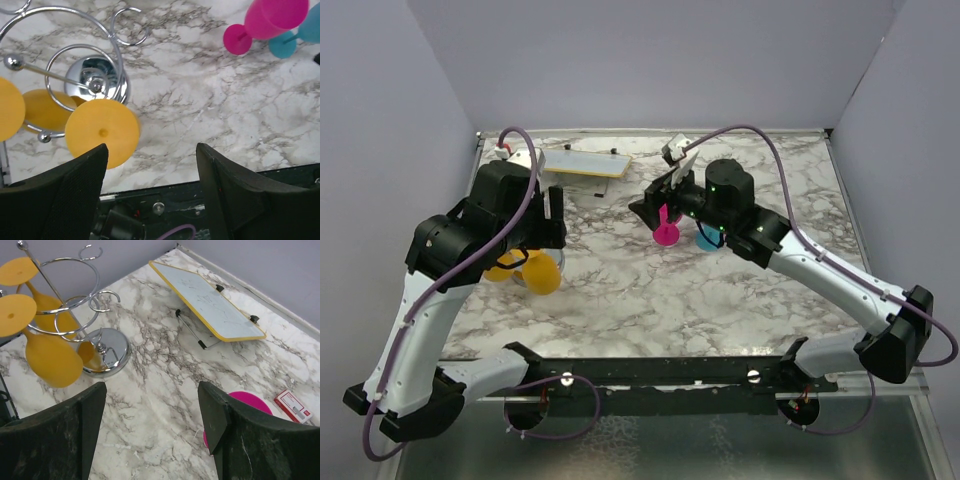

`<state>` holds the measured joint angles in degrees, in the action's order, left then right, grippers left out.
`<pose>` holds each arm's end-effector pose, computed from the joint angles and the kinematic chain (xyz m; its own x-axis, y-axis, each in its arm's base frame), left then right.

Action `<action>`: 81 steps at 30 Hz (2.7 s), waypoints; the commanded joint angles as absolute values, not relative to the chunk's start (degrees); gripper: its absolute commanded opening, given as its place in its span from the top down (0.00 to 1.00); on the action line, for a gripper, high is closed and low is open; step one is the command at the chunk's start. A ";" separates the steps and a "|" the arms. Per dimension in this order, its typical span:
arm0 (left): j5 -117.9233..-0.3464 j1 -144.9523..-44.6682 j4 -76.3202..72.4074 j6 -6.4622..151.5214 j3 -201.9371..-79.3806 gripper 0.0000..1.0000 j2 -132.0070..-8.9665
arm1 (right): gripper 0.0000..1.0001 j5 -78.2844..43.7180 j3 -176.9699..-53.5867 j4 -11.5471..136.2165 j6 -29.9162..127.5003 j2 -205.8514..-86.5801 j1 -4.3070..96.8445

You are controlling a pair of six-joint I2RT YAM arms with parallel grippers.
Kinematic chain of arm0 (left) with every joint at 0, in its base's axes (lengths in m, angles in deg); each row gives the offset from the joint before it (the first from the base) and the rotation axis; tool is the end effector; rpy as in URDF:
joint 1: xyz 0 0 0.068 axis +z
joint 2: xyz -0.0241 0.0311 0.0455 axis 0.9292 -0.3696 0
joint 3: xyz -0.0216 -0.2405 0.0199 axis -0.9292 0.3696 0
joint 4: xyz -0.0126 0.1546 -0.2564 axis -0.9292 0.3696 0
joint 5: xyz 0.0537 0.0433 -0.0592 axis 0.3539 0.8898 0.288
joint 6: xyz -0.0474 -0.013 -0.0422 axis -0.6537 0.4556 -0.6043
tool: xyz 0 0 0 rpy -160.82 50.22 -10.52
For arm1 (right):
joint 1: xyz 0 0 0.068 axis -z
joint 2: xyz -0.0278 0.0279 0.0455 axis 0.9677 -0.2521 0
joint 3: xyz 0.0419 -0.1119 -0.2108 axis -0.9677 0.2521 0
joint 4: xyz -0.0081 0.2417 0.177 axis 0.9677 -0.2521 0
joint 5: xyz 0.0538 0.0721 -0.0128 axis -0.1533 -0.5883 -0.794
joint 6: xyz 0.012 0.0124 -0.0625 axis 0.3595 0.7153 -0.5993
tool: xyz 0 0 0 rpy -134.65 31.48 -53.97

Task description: Take the wine glass off the wine glass rack

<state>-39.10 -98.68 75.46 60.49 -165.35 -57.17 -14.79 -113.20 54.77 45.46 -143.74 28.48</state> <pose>0.1824 -0.0949 0.4506 -0.6586 -0.0687 -0.7494 0.1062 0.9774 -0.1829 0.2595 0.2842 0.3475 -0.2037 -0.1291 -0.9705 -0.7761 0.6255 0.0797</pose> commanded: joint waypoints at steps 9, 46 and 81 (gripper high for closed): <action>-25.93 -100.37 82.63 60.29 -163.67 0.31 -60.25 | 0.25 -12.60 -108.13 57.83 46.72 -139.29 28.24; -17.32 -108.65 62.18 58.51 -172.26 0.17 -52.66 | 0.37 -45.11 -109.31 75.09 101.09 -155.63 27.99; -22.72 -108.63 52.95 62.58 -166.14 0.10 -44.56 | 0.66 -40.54 -123.58 85.73 121.95 -176.60 18.90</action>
<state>-21.33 -108.47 54.56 61.76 -165.44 -45.06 -42.50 -122.08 83.99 121.35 -175.72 19.37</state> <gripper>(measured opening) 0.897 0.349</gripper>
